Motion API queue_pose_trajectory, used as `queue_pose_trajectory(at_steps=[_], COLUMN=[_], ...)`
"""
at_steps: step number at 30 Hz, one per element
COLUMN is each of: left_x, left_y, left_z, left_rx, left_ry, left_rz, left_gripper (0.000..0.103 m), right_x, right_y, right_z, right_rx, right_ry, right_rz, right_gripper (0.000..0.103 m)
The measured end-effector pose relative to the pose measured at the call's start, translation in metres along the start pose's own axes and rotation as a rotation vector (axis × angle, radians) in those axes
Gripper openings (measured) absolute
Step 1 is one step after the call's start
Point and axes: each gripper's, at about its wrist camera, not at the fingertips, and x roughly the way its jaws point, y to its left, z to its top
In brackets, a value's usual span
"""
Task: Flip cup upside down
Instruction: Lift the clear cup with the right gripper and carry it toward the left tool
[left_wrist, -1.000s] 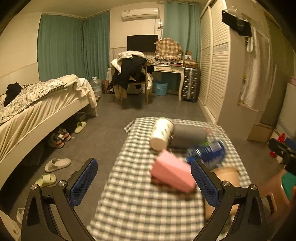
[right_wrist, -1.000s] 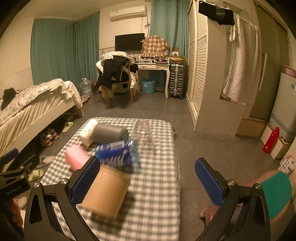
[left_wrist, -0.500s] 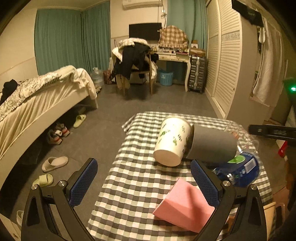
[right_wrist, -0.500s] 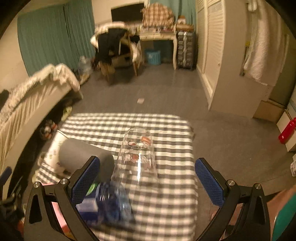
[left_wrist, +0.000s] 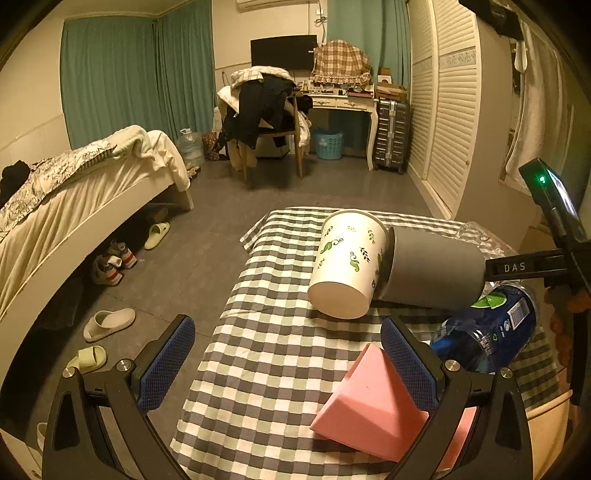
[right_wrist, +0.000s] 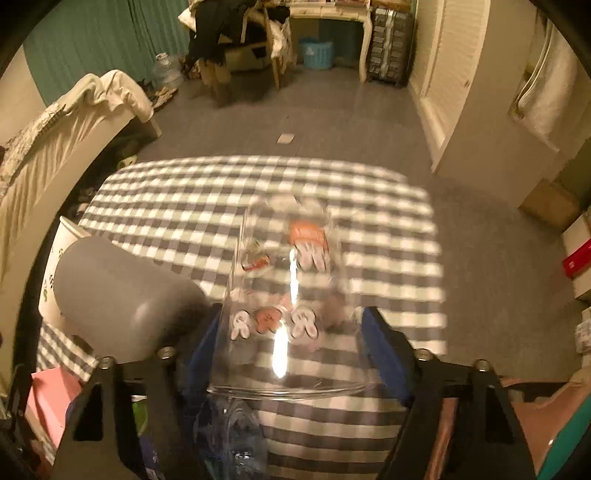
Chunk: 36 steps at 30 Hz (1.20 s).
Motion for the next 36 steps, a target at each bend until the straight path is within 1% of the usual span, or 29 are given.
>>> queue_pose_trajectory(at_steps=[3,6,8,11,15,17,20,24,27,30,32,36], left_x=[-0.002,-0.009,-0.016,-0.034,-0.067,-0.088,-0.122,-0.164,-0.188,-0.203,-0.210,-0.206], left_y=[-0.002,-0.004,-0.005,-0.002,0.004,0.008,0.018,0.035,0.047,0.056,0.063,0.067], left_z=[0.000,-0.002,-0.003,-0.002,-0.003,-0.005,-0.010,-0.022,-0.036,-0.053,-0.069,-0.093], left_rx=[0.007,0.014,0.016,0.010,-0.001,-0.008,-0.015,-0.028,-0.038,-0.044,-0.048,-0.058], left_ry=[-0.005,-0.019,-0.032,-0.052,-0.079,-0.098,-0.130,-0.162,-0.178,-0.182,-0.177,-0.143], left_rz=[0.007,0.013,0.013,0.006,-0.011,-0.019,-0.030,-0.041,-0.045,-0.055,-0.054,-0.056], left_gripper=[0.103,0.103,0.103,0.103,0.103,0.103,0.103,0.103,0.103,0.103,0.103,0.103], right_x=[-0.006,-0.025,-0.045,-0.085,-0.150,-0.184,-0.228,-0.269,-0.283,-0.280,-0.274,-0.248], right_y=[-0.002,-0.006,-0.008,-0.004,0.008,0.021,0.047,0.088,0.114,0.128,0.132,0.140], right_z=[-0.003,-0.007,-0.010,-0.018,-0.037,-0.052,-0.085,-0.137,-0.180,-0.216,-0.238,-0.272], right_rx=[-0.004,0.006,0.011,-0.006,-0.025,-0.035,-0.066,-0.102,-0.117,-0.092,-0.069,-0.029], right_ry=[-0.016,-0.053,-0.081,-0.135,-0.218,-0.260,-0.315,-0.366,-0.384,-0.377,-0.360,-0.322], right_rz=[-0.015,-0.034,-0.040,-0.080,-0.106,-0.109,-0.108,-0.100,-0.095,-0.070,-0.043,-0.030], right_gripper=[0.068,0.067,0.066,0.066,0.066,0.066,0.066,0.066,0.066,0.066,0.066,0.066])
